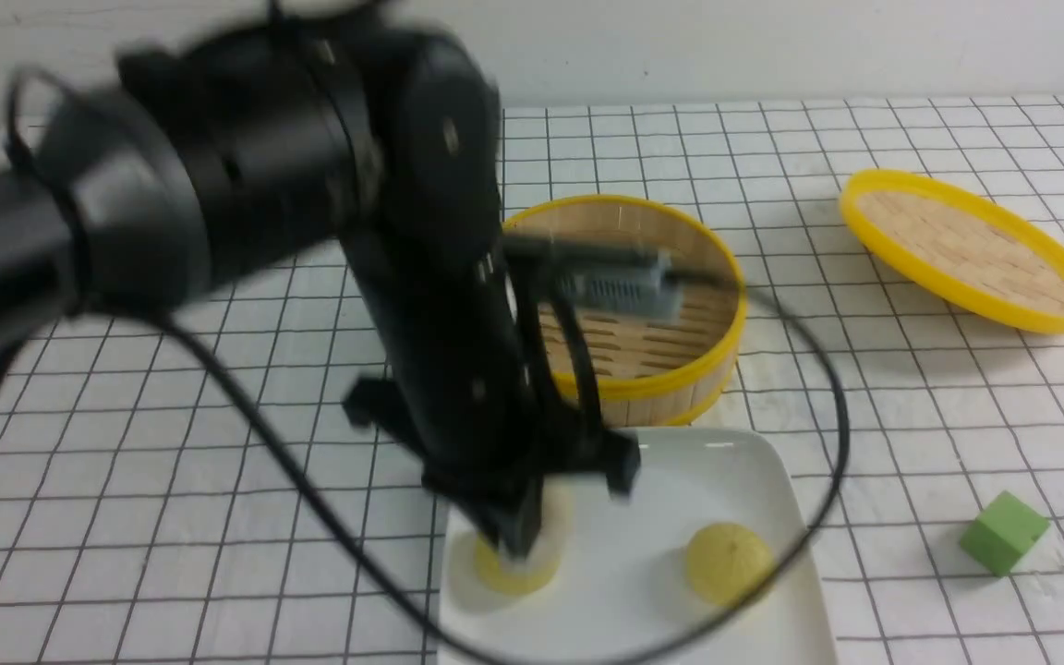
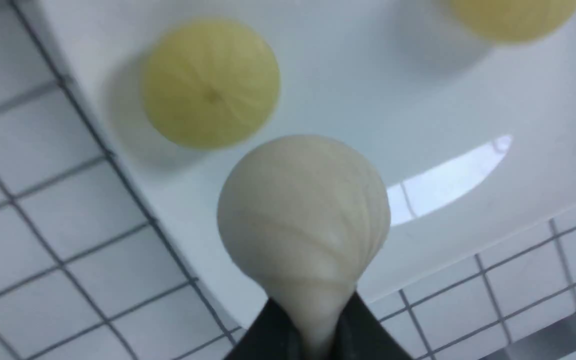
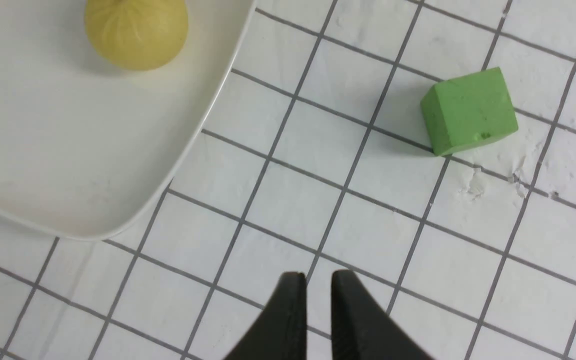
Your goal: Put the steamed buns into the plate on the white-black tablecloth.
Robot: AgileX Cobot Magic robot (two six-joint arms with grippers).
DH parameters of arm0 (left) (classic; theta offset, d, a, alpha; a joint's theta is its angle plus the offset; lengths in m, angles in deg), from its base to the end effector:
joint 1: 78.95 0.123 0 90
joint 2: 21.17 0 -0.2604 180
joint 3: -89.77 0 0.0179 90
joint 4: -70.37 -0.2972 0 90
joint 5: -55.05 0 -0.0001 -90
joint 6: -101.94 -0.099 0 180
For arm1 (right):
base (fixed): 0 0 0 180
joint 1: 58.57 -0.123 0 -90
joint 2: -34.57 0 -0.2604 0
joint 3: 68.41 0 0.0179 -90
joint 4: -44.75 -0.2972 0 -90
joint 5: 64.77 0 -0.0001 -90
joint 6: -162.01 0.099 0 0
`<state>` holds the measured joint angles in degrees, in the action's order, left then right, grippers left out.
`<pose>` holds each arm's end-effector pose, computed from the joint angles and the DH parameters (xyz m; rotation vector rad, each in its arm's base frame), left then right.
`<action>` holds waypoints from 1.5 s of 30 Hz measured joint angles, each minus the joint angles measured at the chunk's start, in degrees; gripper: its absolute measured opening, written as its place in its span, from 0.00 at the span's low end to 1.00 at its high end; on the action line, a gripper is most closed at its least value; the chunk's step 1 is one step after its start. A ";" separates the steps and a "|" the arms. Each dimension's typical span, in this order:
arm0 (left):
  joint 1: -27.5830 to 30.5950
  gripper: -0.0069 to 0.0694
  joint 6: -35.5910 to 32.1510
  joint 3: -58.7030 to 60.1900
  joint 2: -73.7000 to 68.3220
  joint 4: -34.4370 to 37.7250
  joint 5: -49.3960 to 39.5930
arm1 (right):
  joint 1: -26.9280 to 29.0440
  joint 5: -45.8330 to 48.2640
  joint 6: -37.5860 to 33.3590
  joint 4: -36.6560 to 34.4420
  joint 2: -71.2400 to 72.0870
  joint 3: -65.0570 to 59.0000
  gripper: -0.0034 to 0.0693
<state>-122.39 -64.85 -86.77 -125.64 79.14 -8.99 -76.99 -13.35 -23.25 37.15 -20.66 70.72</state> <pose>0.2574 -0.2625 0.2036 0.7155 2.9874 -0.2950 0.1885 0.0736 0.2402 -0.4632 2.5404 0.2503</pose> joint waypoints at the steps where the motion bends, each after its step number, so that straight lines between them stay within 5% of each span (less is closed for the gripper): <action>1: -1.06 0.13 0.21 2.65 0.00 0.17 1.65 | 0.00 0.00 0.00 0.00 0.00 0.00 0.18; 14: -7.32 0.19 2.99 12.39 -0.86 0.16 16.80 | 0.00 0.56 0.00 -0.03 1.47 0.00 0.18; 22: -7.32 0.55 3.07 12.39 -0.86 -0.88 19.42 | 0.00 12.64 1.12 0.03 19.33 3.64 0.13; 29: -7.32 0.71 3.07 10.68 -0.86 -3.12 19.49 | 0.00 9.85 6.57 1.81 38.64 2.42 0.03; 38: -7.32 0.70 3.07 8.94 -0.86 -3.22 19.60 | 0.00 -15.53 7.35 0.24 46.81 -13.33 0.03; 45: -7.32 0.37 3.07 8.94 -0.86 -4.49 19.55 | 0.00 -19.63 7.47 -0.87 46.83 -13.71 0.03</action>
<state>-129.71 -61.78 -77.83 -126.51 74.65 10.56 -76.99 -32.98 -15.78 36.28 26.17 57.01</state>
